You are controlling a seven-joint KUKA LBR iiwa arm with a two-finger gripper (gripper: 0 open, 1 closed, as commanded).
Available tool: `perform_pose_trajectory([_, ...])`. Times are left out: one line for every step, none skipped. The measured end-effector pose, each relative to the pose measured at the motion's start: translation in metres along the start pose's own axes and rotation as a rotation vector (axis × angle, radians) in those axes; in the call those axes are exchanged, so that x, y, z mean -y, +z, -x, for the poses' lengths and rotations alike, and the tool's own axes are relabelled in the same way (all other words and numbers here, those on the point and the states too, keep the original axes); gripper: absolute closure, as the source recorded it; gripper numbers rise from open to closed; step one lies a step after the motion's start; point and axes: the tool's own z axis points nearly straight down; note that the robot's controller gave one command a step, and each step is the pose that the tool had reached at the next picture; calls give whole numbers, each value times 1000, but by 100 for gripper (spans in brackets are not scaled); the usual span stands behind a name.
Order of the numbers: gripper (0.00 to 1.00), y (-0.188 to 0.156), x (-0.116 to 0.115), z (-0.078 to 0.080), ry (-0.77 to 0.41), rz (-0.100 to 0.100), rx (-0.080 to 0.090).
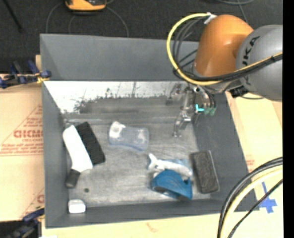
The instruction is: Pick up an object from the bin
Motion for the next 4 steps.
perform_pose_trajectory([0,-5,0,2,-1,-1,8])
perform_pose_trajectory([0,52,-43,-18,95,1,10])
perform_pose_trajectory([0,74,-70,-63,30,0,4])
perform_pose_trajectory([0,72,-80,-55,-62,0,5])
